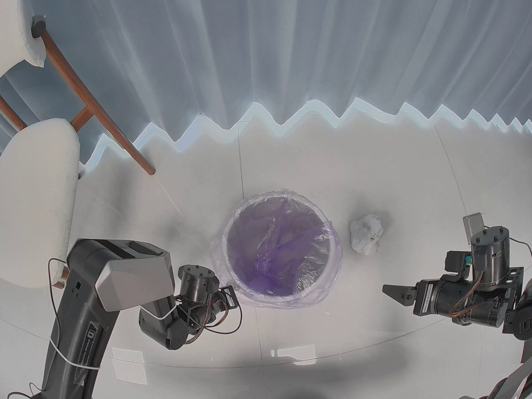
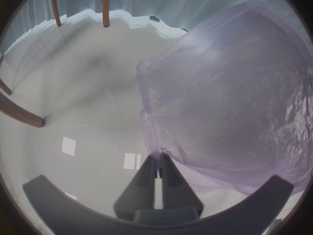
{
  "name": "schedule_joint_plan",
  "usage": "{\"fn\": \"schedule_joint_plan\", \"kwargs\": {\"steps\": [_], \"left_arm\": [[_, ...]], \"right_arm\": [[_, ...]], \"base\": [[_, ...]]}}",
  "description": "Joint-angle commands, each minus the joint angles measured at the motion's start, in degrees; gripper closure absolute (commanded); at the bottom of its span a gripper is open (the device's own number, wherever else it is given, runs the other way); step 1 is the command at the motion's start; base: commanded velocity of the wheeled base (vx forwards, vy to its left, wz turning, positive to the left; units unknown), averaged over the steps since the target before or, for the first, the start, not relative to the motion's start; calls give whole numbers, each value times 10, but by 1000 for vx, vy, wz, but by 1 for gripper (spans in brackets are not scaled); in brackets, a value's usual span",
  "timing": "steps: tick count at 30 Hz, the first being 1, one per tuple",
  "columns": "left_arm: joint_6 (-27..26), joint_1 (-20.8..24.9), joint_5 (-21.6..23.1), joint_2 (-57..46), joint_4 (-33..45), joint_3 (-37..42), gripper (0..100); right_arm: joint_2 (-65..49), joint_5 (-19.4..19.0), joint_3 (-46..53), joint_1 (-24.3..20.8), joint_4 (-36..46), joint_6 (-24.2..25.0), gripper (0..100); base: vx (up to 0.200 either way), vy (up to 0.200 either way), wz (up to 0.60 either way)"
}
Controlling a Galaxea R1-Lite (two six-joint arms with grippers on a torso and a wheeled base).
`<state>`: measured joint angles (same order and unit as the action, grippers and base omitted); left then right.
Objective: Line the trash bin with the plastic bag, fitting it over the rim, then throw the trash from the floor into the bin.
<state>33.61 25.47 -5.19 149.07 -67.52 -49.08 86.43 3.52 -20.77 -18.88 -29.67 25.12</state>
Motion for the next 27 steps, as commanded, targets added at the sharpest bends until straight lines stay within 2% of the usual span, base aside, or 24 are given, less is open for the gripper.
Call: {"fn": "schedule_joint_plan", "kwargs": {"steps": [1,6,13,22,23,27], "left_arm": [[-21,-2,-2,-7,31,-11,100],[-56,-3,-2,-9,57,-16,100],[-112,-3,-5,-22,176,-66,100],[-114,-5,-10,-18,176,-84,100],[-112,-6,-10,-22,177,-66,0],[-113,-6,-12,-24,165,-59,0]], "right_arm": [[1,0,-1,0,1,0,0],[0,0,1,0,0,0,0],[-1,1,0,1,1,0,0],[-1,1,0,2,1,1,0],[-1,1,0,2,1,0,0],[0,1,0,2,1,0,0]], "base": [[0,0,0],[0,0,0],[0,0,0],[0,0,0],[0,0,0],[0,0,0]]}}
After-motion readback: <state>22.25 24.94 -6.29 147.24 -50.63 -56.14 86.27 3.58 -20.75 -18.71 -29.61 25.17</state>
